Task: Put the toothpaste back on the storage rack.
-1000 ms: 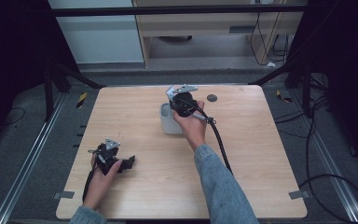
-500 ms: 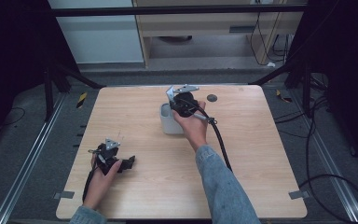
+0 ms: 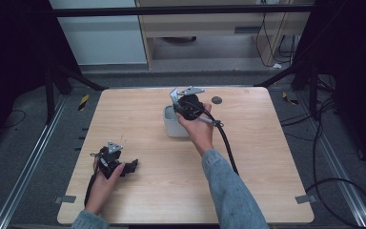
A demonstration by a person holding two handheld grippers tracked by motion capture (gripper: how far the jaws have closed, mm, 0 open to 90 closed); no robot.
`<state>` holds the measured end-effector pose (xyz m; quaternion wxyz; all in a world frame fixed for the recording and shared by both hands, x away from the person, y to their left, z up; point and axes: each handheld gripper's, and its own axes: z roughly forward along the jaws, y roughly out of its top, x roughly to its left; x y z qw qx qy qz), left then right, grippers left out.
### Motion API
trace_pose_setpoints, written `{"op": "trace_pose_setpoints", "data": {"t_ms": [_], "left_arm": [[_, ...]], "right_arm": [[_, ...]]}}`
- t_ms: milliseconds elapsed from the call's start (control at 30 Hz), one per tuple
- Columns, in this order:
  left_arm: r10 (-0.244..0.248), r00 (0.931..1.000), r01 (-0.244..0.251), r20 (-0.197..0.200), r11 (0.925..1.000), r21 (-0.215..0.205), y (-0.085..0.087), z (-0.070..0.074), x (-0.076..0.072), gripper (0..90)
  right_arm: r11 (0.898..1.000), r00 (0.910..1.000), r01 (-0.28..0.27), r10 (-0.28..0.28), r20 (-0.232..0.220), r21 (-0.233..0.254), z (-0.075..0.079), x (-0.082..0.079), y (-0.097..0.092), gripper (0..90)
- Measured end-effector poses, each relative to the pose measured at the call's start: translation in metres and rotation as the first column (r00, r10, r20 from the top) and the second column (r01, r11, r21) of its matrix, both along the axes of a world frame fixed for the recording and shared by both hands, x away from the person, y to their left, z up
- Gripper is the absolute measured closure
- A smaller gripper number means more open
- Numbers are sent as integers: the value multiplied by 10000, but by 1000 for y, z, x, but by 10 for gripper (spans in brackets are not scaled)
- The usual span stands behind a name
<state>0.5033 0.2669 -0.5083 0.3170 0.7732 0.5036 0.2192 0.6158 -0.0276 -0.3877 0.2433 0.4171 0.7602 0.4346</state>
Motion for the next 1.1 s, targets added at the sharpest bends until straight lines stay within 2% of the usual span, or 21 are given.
{"op": "trace_pose_setpoints", "data": {"t_ms": [367, 633, 767, 867, 1100], "left_arm": [[0, 10000, 0, -1, 10000, 0, 0, 0, 0, 0], [-2, 10000, 2, -2, 10000, 3, 0, 0, 0, 0], [2, 10000, -2, -2, 10000, -1, 0, 0, 0, 0], [3, 10000, -3, 3, 10000, 0, 0, 0, 0, 0], [5, 10000, -5, 5, 10000, -7, 0, 0, 0, 0]], "right_arm": [[10000, 9999, -78, 78, 76, -54, 4, -5, -4, 632], [9999, 9998, -66, 67, 170, -100, 10, -9, -10, 558], [9999, 9999, -104, 103, 132, 12, 13, -11, -14, 536], [9993, 9997, -261, 262, -21, 275, 16, -13, -17, 507], [9989, 9992, -394, 394, 4, 248, 22, -17, -22, 411]]}}
